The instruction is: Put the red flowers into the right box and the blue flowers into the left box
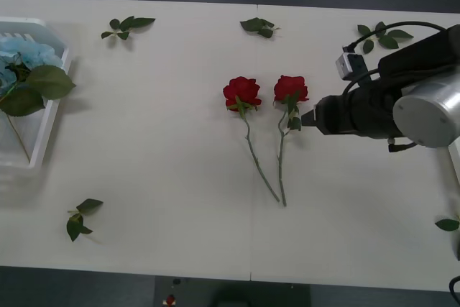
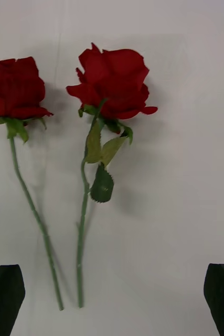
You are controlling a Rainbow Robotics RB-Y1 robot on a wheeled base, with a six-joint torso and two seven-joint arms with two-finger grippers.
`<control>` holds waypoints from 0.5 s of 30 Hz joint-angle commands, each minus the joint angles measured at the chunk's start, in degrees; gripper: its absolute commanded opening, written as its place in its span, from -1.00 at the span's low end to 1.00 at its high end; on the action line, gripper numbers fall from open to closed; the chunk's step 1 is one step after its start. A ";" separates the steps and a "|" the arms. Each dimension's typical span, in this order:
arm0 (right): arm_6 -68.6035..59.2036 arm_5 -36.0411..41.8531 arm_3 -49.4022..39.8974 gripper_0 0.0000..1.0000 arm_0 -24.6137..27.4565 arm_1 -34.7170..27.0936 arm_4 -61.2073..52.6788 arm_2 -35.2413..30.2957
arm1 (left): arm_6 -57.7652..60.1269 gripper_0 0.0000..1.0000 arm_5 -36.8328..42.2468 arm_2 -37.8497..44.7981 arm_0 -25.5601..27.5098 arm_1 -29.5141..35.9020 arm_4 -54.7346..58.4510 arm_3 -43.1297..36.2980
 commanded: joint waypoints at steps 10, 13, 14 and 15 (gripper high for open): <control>-3.86 -4.41 11.44 1.00 -7.85 3.44 11.44 12.51 | -5.46 0.46 -6.00 -2.67 4.00 1.20 1.37 1.91; -4.65 -4.85 14.16 1.00 -8.81 5.37 13.02 13.65 | -6.34 0.63 -7.41 -2.58 4.26 0.50 2.25 1.91; -4.74 -5.03 14.60 1.00 -8.99 5.72 13.28 13.65 | -6.51 0.65 -7.41 -2.49 4.26 0.32 2.52 1.91; -5.00 -5.20 15.39 1.00 -9.08 6.51 13.90 13.74 | -6.78 0.70 -7.41 -2.32 4.26 0.15 3.13 2.00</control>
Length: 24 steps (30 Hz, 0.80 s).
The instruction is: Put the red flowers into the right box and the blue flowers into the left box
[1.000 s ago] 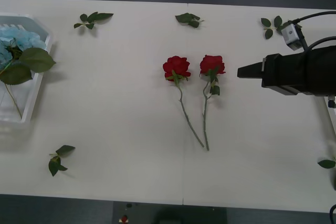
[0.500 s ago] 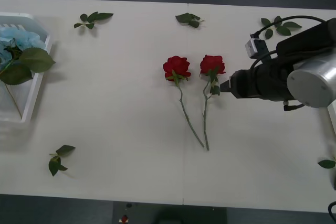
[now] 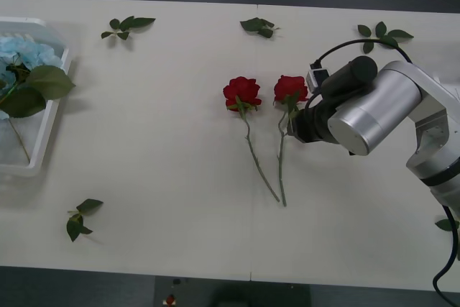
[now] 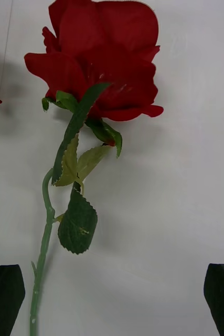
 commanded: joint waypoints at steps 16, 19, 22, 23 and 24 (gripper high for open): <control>-4.68 -5.72 16.54 1.00 -7.32 10.58 7.12 1.22 | -13.15 1.00 5.15 7.57 0.56 -0.19 25.00 -5.01; -4.94 -7.48 19.00 1.00 -7.93 11.37 7.73 1.92 | -12.09 1.00 5.15 7.83 0.21 -0.19 26.23 -8.27; -5.20 -8.97 20.93 1.00 -8.19 11.99 8.09 2.10 | -8.22 1.00 5.06 7.57 -0.85 -0.19 25.18 -11.61; -5.29 -9.32 21.37 1.00 -8.19 12.16 8.17 2.10 | -6.03 1.00 5.06 7.21 -1.46 -0.19 24.74 -13.10; -5.29 -9.41 21.55 1.00 -8.19 12.34 8.44 2.27 | -4.01 1.00 5.06 6.77 -1.99 -0.19 23.95 -14.59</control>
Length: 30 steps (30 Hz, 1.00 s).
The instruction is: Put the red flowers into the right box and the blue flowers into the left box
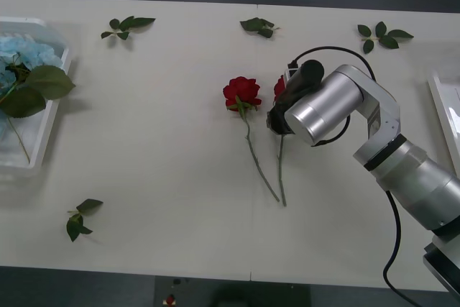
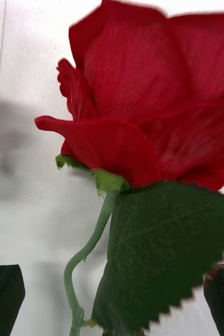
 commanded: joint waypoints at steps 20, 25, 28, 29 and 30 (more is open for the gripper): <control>-4.80 -3.99 4.01 -0.48 -1.29 2.48 1.83 2.08 | 30.52 1.00 -0.41 -14.81 -14.02 -10.42 -25.13 -16.76; -5.06 -3.99 4.01 -1.00 -1.29 2.39 1.92 2.17 | 30.78 1.00 -0.41 -18.51 -16.92 -15.52 -30.58 -16.76; -5.15 -3.99 4.01 -1.00 -1.29 2.39 1.83 2.17 | 31.05 1.00 -0.41 -21.58 -18.85 -18.51 -35.15 -16.76; -5.15 -3.90 4.01 -1.00 -1.29 2.39 1.92 2.17 | 31.22 1.00 -0.41 -22.90 -19.56 -19.56 -37.17 -16.76; -5.24 -3.90 4.01 -1.00 -1.29 2.39 2.01 2.17 | 31.49 1.00 -0.41 -24.13 -20.26 -20.62 -39.11 -16.76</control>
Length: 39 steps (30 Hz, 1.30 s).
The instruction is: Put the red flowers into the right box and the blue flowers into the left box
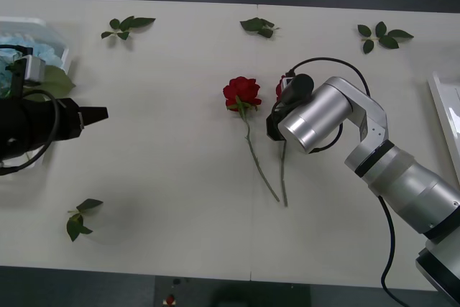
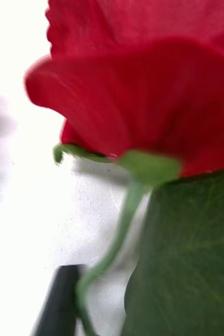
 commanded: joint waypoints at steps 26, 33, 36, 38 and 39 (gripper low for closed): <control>3.47 18.63 -27.21 -1.00 -1.11 -22.92 -17.43 -9.44 | 25.07 1.00 -0.28 -30.28 -16.67 -18.56 -41.38 4.26; 16.39 22.67 -27.12 -1.00 4.16 -26.26 -25.69 -26.49 | 33.59 1.00 -0.37 -37.31 -22.38 -21.02 -48.06 10.50; 22.27 24.43 -26.94 -1.00 7.15 -27.05 -28.06 -34.84 | 35.70 1.00 -0.37 -39.68 -24.67 -21.81 -49.37 13.40; 25.61 25.66 -25.98 -1.00 8.73 -27.49 -29.29 -39.76 | 36.93 1.00 -0.28 -41.09 -26.42 -22.16 -49.81 15.51; 28.16 26.54 -25.10 -1.00 9.52 -27.66 -30.00 -43.02 | 37.81 1.00 -0.28 -42.06 -27.39 -22.51 -50.17 16.83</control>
